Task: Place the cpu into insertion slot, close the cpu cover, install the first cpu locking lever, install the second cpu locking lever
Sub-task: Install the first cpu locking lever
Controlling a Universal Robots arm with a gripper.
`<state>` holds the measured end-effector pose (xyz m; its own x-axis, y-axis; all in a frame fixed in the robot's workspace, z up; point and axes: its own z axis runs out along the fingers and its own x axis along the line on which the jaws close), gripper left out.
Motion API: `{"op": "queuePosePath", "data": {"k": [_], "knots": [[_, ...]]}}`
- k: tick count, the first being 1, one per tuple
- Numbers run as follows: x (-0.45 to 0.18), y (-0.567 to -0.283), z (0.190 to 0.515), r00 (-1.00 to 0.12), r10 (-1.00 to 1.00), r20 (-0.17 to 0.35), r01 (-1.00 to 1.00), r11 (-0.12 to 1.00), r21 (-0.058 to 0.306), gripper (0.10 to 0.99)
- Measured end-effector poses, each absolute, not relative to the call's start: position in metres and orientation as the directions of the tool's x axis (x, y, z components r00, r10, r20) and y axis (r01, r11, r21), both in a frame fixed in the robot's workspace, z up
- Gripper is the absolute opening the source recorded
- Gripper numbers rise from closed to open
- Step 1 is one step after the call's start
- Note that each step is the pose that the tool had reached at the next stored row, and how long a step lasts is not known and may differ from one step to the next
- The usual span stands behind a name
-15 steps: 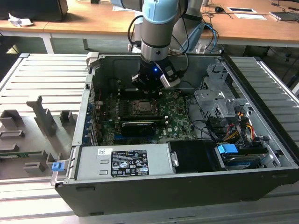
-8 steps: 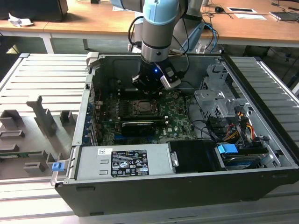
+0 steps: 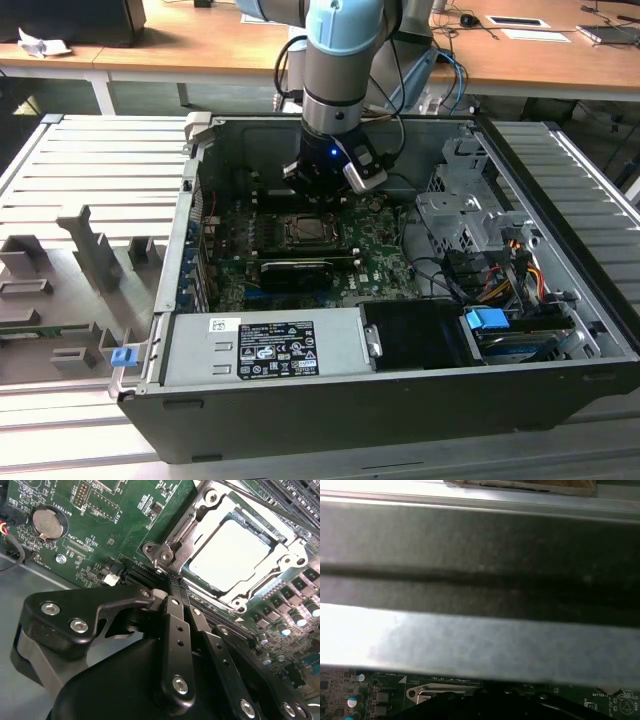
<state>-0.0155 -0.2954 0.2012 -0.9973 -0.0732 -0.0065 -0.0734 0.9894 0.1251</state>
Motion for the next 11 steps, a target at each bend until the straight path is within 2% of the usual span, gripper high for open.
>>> {"op": "queuePosePath", "data": {"k": [11], "knots": [[-0.015, -0.295, 0.212, -0.997, -0.073, -0.007, -0.073, 0.988, 0.134, 0.106]]}}
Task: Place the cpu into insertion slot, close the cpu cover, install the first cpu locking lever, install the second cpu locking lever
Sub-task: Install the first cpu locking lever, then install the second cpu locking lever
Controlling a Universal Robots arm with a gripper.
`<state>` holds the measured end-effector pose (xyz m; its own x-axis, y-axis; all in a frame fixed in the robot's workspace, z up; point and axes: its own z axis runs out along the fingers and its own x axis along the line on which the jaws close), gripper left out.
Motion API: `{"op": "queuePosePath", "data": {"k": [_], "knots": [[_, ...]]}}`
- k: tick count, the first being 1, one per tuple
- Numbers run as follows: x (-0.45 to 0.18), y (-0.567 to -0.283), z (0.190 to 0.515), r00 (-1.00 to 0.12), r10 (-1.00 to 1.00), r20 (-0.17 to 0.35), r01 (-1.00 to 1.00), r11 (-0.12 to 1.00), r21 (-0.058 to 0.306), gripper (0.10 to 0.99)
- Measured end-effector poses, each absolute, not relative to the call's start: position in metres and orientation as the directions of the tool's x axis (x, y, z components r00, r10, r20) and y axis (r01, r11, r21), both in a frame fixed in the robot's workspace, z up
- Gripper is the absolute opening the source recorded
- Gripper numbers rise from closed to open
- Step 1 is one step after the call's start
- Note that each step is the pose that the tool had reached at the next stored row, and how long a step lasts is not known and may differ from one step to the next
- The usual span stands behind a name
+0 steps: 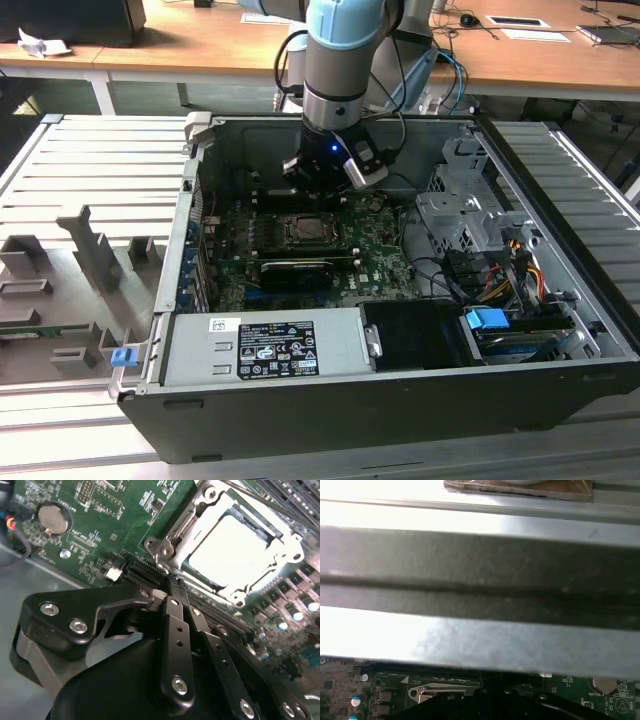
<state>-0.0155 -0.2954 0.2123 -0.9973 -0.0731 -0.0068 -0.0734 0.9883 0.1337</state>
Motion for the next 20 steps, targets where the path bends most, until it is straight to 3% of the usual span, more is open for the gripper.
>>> {"op": "queuePosePath", "data": {"k": [20], "knots": [[-0.015, -0.307, 0.218, -0.997, -0.073, -0.007, -0.073, 0.988, 0.134, 0.106]]}}
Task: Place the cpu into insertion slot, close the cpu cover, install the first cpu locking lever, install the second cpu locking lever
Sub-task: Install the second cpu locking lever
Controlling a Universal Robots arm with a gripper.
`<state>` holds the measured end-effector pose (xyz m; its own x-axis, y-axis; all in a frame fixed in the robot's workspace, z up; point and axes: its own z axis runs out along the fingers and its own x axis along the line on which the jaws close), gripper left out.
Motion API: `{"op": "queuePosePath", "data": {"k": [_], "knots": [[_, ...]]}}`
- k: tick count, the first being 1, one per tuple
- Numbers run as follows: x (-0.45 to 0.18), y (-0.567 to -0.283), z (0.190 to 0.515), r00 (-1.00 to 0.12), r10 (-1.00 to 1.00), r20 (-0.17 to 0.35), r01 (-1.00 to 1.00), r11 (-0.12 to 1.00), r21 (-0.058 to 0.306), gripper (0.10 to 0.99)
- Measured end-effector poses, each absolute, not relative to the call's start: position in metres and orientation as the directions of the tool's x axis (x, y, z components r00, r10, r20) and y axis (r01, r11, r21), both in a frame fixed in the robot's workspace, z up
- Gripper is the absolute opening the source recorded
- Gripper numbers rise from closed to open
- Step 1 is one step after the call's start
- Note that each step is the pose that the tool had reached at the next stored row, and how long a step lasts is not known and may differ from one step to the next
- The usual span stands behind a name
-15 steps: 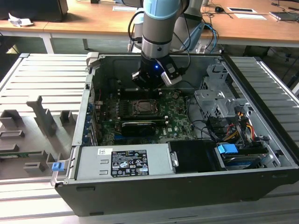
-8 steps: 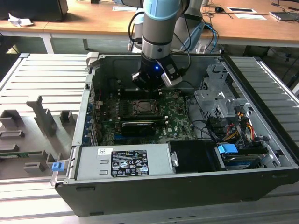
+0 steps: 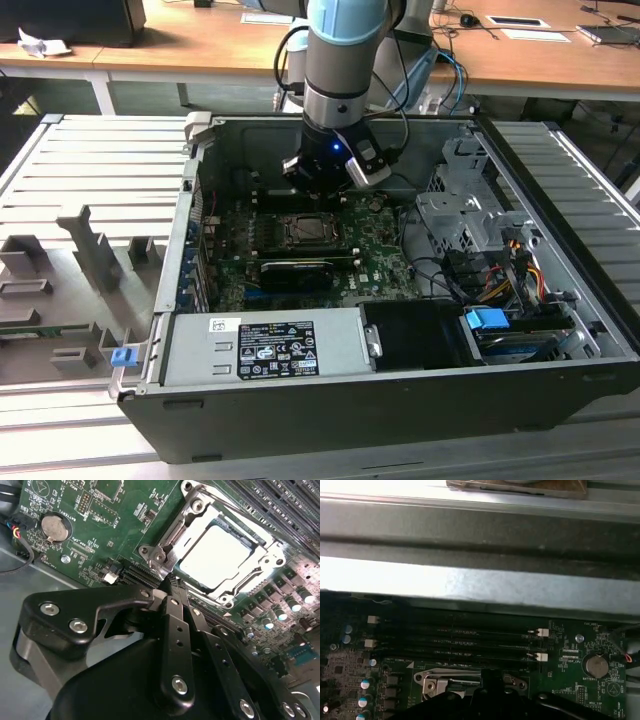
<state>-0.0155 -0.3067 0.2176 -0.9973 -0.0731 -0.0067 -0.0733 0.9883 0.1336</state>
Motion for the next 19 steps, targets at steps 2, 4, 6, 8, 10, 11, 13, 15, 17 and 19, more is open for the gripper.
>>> {"op": "queuePosePath", "data": {"k": [2, 4, 6, 8, 10, 11, 13, 15, 17, 19], "knots": [[-0.015, -0.309, 0.218, -0.997, -0.073, -0.007, -0.073, 0.988, 0.134, 0.106], [-0.016, -0.311, 0.218, -0.997, -0.073, -0.007, -0.073, 0.988, 0.134, 0.106], [-0.015, -0.313, 0.218, -0.997, -0.073, -0.007, -0.073, 0.988, 0.134, 0.106], [-0.015, -0.314, 0.218, -0.997, -0.073, -0.007, -0.073, 0.988, 0.134, 0.106], [-0.016, -0.316, 0.218, -0.997, -0.073, -0.007, -0.073, 0.988, 0.134, 0.106], [-0.016, -0.316, 0.219, -0.997, -0.073, -0.007, -0.073, 0.988, 0.133, 0.106], [-0.016, -0.316, 0.222, -0.997, -0.073, -0.007, -0.073, 0.988, 0.134, 0.106], [-0.016, -0.316, 0.228, -0.997, -0.073, -0.007, -0.073, 0.988, 0.134, 0.106], [-0.015, -0.317, 0.232, -0.997, -0.073, -0.007, -0.074, 0.988, 0.134, 0.106], [-0.015, -0.321, 0.232, -0.997, -0.073, -0.007, -0.073, 0.988, 0.134, 0.106]]}}
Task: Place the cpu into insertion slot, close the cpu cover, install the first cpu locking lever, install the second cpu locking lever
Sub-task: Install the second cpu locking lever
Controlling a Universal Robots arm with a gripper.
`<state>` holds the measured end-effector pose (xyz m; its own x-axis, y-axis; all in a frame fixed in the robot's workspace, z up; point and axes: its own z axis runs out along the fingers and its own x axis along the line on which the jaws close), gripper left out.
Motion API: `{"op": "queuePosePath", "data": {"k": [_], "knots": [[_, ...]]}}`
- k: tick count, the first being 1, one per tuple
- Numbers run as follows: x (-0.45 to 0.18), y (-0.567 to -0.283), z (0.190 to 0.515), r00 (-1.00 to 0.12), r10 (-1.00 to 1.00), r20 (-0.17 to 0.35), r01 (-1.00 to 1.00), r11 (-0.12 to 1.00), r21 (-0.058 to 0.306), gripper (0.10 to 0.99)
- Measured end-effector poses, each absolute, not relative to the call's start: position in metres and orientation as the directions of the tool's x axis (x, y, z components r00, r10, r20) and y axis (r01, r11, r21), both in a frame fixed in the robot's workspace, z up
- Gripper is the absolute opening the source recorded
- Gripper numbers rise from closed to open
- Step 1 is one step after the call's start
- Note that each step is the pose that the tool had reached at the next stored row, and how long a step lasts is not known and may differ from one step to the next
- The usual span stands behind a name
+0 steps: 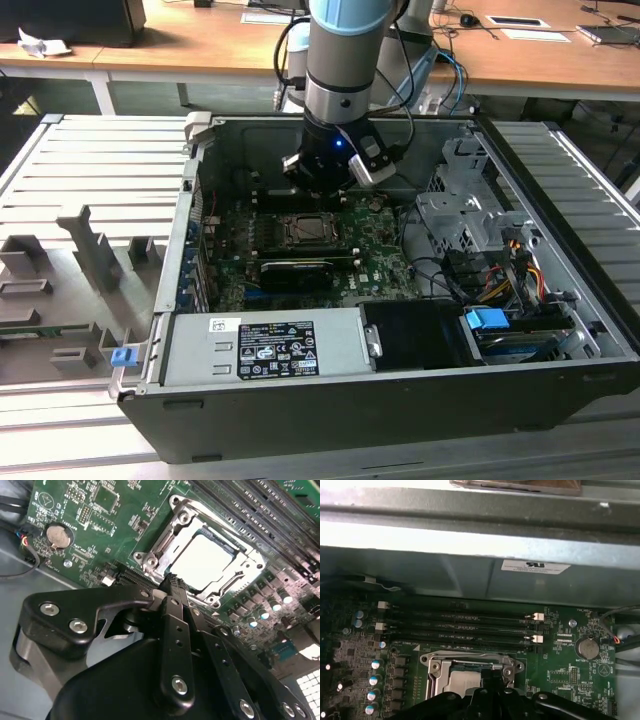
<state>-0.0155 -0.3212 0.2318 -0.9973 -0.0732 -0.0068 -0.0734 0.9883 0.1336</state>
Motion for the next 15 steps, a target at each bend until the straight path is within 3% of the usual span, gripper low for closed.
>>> {"op": "queuePosePath", "data": {"k": [15], "knots": [[-0.015, -0.337, 0.238, -0.997, -0.073, -0.007, -0.073, 0.988, 0.134, 0.106]]}}
